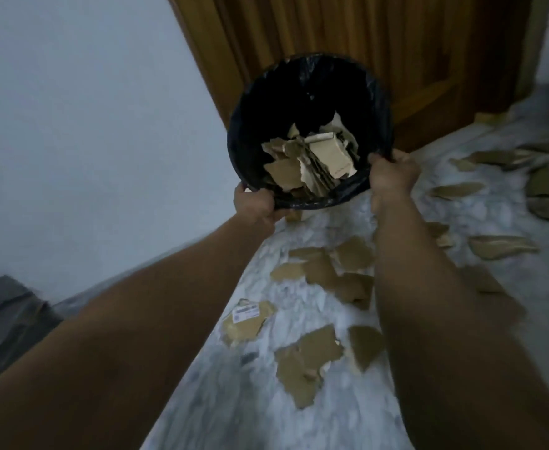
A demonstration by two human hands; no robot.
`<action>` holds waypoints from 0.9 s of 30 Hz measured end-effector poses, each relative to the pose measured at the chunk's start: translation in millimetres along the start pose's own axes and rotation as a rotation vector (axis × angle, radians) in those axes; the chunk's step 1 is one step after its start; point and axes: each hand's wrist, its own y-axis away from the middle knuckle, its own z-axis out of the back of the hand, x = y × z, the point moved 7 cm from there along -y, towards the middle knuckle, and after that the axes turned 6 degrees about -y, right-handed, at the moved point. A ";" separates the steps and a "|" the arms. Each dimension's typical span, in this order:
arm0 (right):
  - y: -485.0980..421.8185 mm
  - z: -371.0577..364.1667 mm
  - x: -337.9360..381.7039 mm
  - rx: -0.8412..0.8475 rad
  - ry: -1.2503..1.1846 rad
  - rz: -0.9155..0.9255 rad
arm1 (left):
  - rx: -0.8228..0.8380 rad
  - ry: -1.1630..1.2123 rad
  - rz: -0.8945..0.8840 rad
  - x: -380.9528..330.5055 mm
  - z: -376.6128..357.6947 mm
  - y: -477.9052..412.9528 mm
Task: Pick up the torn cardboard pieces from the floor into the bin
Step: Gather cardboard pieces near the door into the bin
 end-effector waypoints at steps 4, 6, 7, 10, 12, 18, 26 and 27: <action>-40.0 28.6 -20.9 0.072 0.286 -0.023 | 0.020 -0.054 0.029 31.8 -45.8 -25.9; -53.2 39.5 -35.2 0.101 0.390 -0.057 | 0.059 -0.095 0.059 50.8 -57.0 -39.1; -56.0 40.9 -43.9 0.103 0.421 -0.070 | 0.083 -0.115 0.076 59.5 -61.0 -49.5; -63.7 31.2 -71.3 0.163 0.503 -0.051 | 0.153 -0.148 0.131 77.9 -65.2 -88.5; -70.4 16.1 -85.3 0.198 0.481 -0.079 | 0.186 -0.139 0.171 82.3 -64.6 -113.7; -50.4 -45.6 -87.0 0.211 0.399 -0.284 | 0.274 -0.031 0.251 64.8 -59.8 -160.6; 8.8 -46.0 -106.9 0.060 0.627 -0.201 | 0.426 0.069 0.280 67.7 -54.6 -163.8; 23.4 -43.5 -113.0 0.056 0.665 -0.223 | 0.450 0.043 0.284 75.6 -48.1 -159.3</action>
